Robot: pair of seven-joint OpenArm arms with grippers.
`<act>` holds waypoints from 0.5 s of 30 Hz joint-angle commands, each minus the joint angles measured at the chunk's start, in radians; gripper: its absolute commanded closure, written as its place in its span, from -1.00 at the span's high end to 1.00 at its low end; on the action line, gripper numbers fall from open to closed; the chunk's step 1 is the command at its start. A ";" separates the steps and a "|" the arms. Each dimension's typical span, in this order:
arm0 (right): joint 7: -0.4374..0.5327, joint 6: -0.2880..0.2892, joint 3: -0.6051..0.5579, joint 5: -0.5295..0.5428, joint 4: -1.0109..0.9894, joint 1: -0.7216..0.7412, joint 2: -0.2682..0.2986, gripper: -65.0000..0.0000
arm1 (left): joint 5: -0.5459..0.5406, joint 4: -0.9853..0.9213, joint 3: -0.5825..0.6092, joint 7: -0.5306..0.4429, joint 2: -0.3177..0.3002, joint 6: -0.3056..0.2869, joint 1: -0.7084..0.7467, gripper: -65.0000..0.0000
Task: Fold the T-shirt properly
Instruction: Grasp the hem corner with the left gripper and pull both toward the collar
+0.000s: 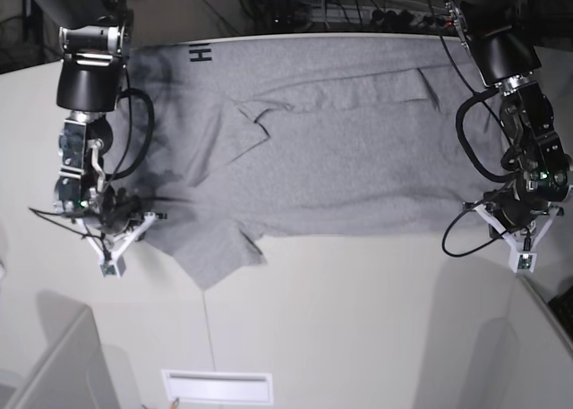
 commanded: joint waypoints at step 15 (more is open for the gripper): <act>-0.113 0.006 0.122 0.007 0.305 -0.107 -0.017 -1.00 | -0.005 0.226 -0.126 0.103 0.041 -0.070 0.076 -1.00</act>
